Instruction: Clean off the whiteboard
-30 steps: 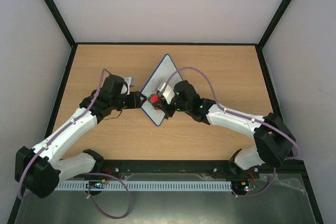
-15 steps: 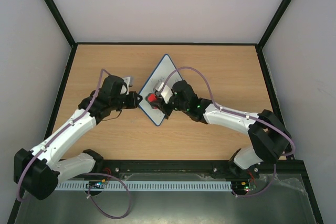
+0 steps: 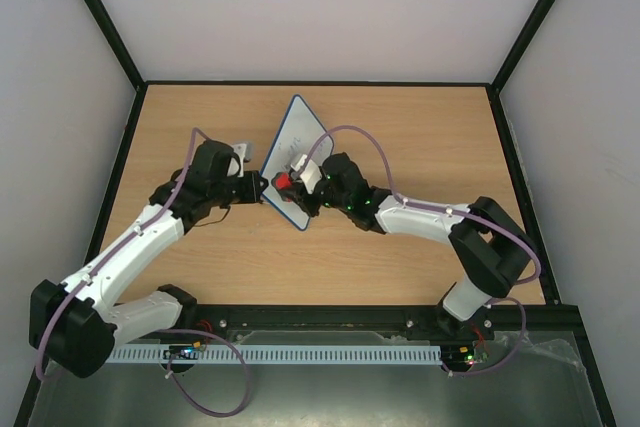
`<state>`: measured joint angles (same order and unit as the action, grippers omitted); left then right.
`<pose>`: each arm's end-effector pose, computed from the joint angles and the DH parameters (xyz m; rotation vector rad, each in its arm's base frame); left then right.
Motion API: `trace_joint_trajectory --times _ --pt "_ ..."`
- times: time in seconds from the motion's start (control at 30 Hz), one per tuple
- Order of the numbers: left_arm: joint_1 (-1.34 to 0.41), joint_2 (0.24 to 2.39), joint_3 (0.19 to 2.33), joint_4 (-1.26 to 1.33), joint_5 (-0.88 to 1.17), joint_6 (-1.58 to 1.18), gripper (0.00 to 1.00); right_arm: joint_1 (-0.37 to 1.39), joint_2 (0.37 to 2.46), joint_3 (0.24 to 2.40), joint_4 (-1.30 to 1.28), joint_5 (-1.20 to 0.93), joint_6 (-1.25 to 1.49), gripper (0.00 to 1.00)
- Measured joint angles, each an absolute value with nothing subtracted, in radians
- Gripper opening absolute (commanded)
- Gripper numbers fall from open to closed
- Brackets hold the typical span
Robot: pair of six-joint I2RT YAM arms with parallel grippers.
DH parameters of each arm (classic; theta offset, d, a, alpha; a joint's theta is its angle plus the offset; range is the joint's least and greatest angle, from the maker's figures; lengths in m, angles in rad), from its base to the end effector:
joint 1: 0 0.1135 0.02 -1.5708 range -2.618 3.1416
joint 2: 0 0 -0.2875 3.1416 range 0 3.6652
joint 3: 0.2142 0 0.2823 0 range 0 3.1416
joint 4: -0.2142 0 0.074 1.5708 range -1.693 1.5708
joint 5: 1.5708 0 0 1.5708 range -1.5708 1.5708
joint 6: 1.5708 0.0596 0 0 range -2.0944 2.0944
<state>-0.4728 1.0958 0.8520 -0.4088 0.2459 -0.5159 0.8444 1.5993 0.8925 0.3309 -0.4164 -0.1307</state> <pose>0.2386 -0.1383 0.2808 0.0918 2.3239 -0.7970 0.2453 0.3124 0.2202 -1.1877 1.6280 0.8689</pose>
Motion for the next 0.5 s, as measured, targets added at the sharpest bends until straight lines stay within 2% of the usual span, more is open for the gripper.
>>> trace_joint_trajectory --times 0.27,0.5 --pt "-0.444 1.102 0.852 -0.406 0.27 -0.492 0.02 0.836 1.624 0.831 0.411 -0.405 -0.119 0.02" --pt "-0.431 1.106 0.852 -0.4 0.282 -0.48 0.02 0.836 1.629 0.879 0.358 -0.41 -0.081 0.02"
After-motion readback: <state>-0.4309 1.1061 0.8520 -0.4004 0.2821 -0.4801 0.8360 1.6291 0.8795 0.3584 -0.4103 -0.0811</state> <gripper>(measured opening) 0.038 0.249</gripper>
